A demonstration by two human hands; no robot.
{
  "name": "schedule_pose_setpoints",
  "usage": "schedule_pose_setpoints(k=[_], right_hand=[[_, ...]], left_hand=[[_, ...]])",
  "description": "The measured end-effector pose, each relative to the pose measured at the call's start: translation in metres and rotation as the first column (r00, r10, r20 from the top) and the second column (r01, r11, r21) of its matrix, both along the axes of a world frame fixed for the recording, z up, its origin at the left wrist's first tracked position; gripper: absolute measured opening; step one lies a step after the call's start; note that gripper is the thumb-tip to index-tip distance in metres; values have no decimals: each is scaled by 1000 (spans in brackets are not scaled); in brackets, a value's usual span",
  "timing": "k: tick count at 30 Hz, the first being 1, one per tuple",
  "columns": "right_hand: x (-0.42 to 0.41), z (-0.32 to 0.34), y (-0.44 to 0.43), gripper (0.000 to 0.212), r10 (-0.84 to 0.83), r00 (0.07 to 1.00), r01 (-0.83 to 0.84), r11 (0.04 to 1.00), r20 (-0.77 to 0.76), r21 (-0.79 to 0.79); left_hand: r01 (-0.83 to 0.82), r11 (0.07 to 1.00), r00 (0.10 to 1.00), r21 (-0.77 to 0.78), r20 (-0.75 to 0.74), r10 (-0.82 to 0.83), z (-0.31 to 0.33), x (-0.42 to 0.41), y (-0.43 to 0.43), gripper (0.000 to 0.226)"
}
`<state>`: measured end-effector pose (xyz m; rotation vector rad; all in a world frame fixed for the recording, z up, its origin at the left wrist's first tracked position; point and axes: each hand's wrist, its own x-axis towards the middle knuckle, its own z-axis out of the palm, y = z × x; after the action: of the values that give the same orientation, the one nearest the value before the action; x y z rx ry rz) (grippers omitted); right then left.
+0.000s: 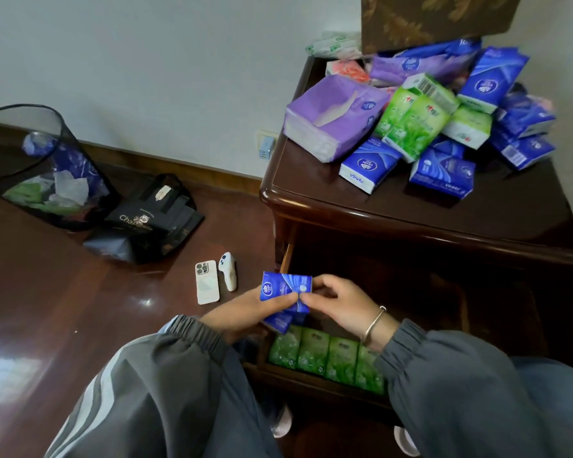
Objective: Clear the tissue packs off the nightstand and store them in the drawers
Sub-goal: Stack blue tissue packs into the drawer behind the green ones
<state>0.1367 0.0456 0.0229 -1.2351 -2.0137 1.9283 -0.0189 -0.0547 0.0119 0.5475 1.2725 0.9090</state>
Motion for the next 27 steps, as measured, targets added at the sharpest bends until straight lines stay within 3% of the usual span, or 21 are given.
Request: schedule_pose_setpoints(k=[3, 6, 8, 9, 13, 16, 18, 19, 20, 24, 27], right_hand=[[13, 9, -5, 14, -100, 995, 101, 989, 13, -110], [22, 13, -9, 14, -457, 888, 392, 807, -46, -441], [26, 16, -14, 10, -589, 804, 439, 681, -82, -587], [27, 17, -18, 9, -601, 792, 430, 669, -102, -606], [20, 16, -38, 15, -474, 877, 393, 805, -82, -444], [16, 10, -46, 21, -318, 945, 324, 941, 72, -100], [18, 4, -42, 27, -254, 950, 229, 963, 183, 144], [21, 2, -39, 30, -237, 953, 203, 962, 188, 184], [23, 2, -35, 30, -212, 964, 187, 969, 160, 160], [25, -4, -19, 27, -177, 984, 179, 960, 29, -216], [33, -19, -11, 30, -216, 975, 168, 877, -58, -449]], left_hand=[[91, 996, 994, -21, -56, -92, 3, 9, -4, 40], [-117, 991, 992, -70, 34, 119, 10, 18, -5, 34], [-267, 962, 963, -56, 33, 269, 12, 24, -2, 35], [-313, 949, 949, -39, 13, 314, 12, 28, 0, 37], [-440, 898, 898, -21, -2, 440, 8, 55, 5, 44], [-497, 867, 868, -29, -14, 497, 4, 61, 6, 45], [-480, 877, 877, -25, -46, 478, 0, 59, 5, 42], [-454, 891, 891, -18, -41, 453, -2, 58, 3, 41], [-425, 905, 905, -5, -28, 425, -4, 56, 2, 40], [-259, 963, 966, 67, -5, 260, -8, 45, 0, 33], [-64, 995, 967, 82, -239, 82, -16, 39, 4, 41]])
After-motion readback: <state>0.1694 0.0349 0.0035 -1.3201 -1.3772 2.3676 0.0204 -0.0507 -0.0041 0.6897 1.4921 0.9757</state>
